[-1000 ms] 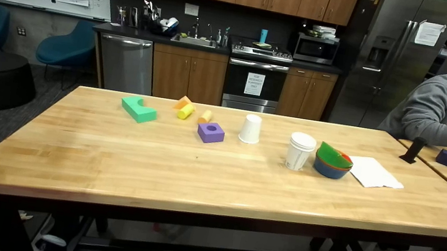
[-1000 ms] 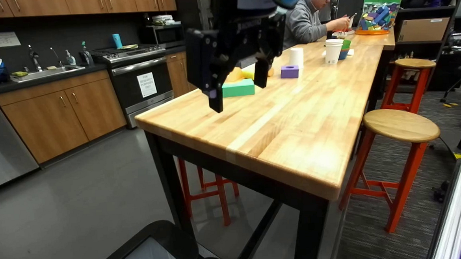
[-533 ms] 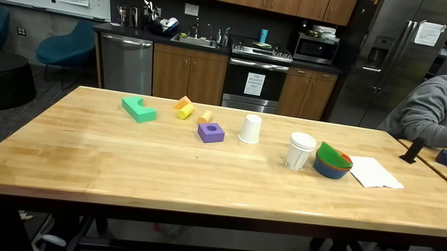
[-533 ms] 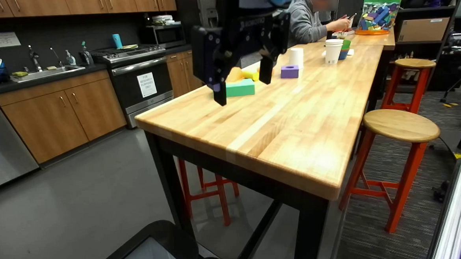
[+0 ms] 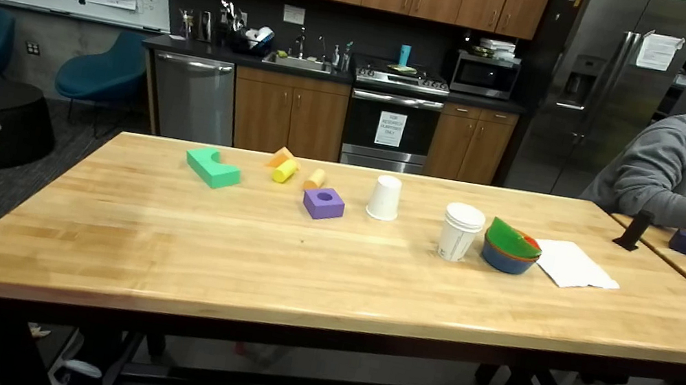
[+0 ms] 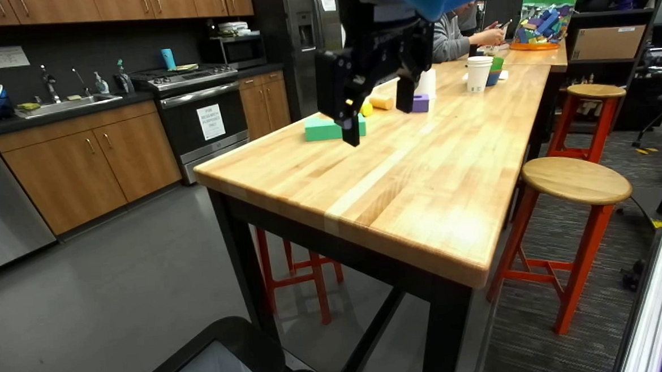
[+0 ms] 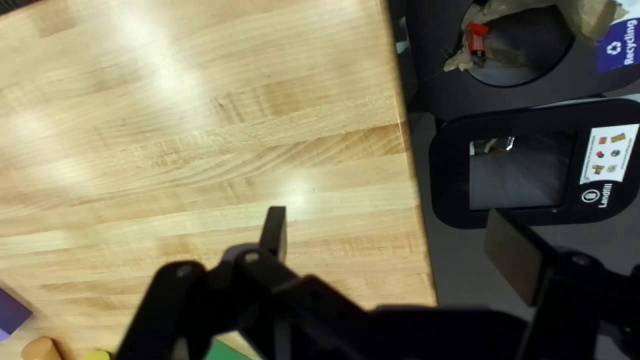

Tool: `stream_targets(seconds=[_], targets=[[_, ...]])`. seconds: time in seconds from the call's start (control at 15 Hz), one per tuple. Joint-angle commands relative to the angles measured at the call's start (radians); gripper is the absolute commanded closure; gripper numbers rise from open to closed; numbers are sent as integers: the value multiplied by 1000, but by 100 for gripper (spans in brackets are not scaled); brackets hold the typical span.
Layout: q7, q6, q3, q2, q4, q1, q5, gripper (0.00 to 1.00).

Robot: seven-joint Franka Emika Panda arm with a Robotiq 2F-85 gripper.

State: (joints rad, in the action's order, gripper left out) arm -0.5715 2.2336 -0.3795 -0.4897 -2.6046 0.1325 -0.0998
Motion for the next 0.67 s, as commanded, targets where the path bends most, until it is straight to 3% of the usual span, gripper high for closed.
stream_targets(seconds=[0.0,0.6], targets=[[67,-49,24,-8,0,-3,-41,0],[182,-109,60,10,16,4,-93,0]])
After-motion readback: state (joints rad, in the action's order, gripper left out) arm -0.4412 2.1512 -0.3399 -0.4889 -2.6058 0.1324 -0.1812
